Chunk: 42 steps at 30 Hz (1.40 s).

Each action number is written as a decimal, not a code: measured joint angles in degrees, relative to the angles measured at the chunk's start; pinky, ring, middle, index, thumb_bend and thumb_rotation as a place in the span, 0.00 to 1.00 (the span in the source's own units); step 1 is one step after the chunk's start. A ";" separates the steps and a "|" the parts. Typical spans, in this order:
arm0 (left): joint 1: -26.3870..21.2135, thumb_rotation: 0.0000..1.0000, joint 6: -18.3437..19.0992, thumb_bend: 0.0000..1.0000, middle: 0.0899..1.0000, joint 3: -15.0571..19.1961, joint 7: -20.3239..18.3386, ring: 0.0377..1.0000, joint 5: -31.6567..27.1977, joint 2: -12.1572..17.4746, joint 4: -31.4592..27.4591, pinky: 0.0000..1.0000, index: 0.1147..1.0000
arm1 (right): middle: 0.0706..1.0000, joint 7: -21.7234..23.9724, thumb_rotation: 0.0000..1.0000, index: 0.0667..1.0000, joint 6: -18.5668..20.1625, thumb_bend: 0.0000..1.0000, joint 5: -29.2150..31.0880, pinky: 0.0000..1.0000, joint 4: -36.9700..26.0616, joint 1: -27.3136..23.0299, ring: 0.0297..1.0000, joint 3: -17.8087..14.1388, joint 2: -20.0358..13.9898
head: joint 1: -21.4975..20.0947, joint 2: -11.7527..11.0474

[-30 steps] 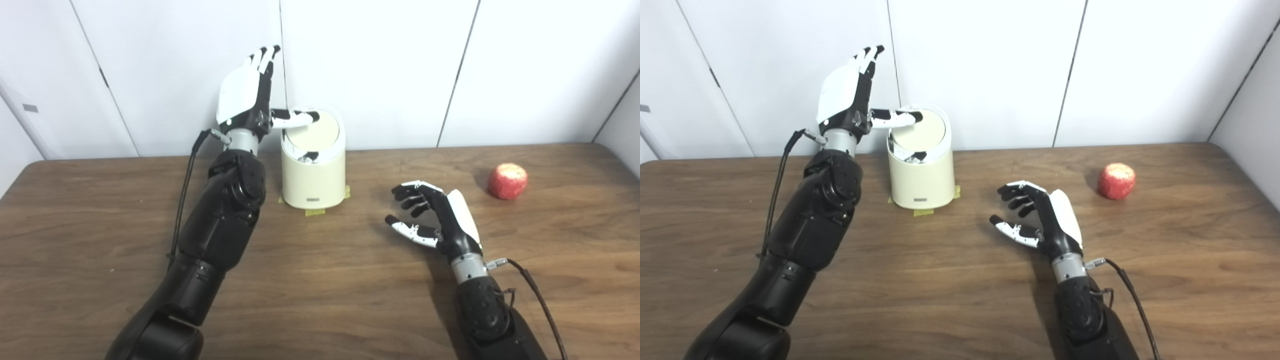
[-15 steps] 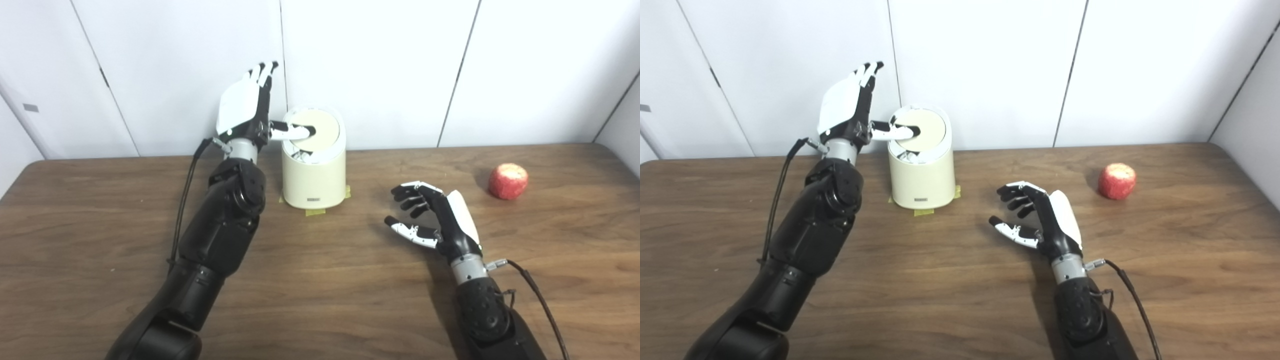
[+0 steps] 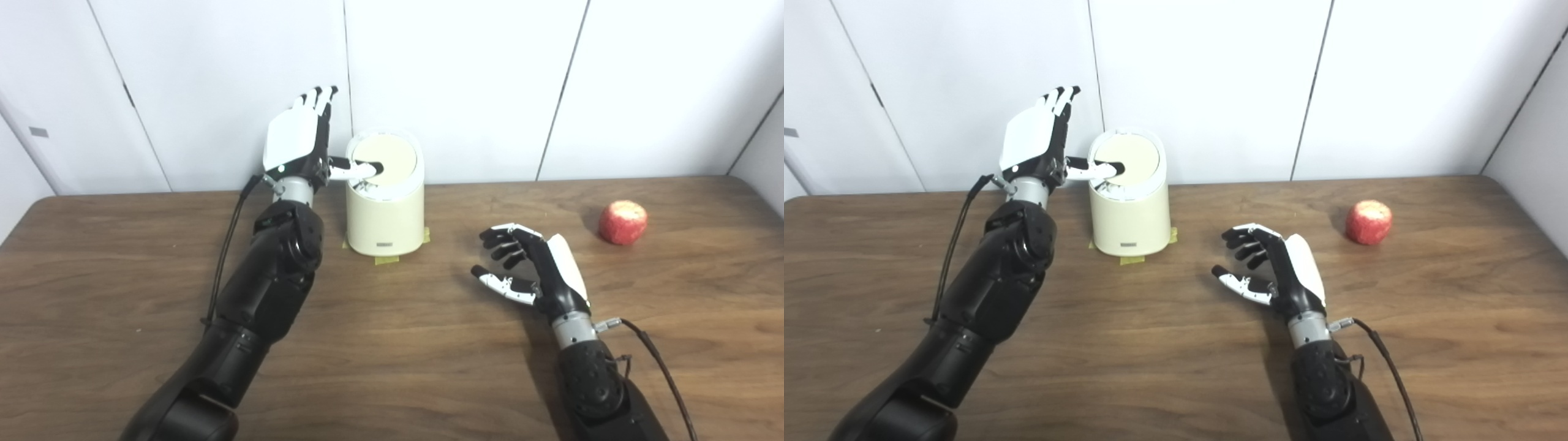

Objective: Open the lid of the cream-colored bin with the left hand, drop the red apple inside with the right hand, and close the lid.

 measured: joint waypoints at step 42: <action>6.24 1.00 -10.07 0.41 0.90 16.87 2.74 0.88 -19.33 -3.84 -16.06 0.80 0.88 | 0.59 -0.16 0.19 0.60 0.90 0.35 -0.51 0.46 -0.29 0.07 0.55 0.21 0.53 | 0.00 -0.09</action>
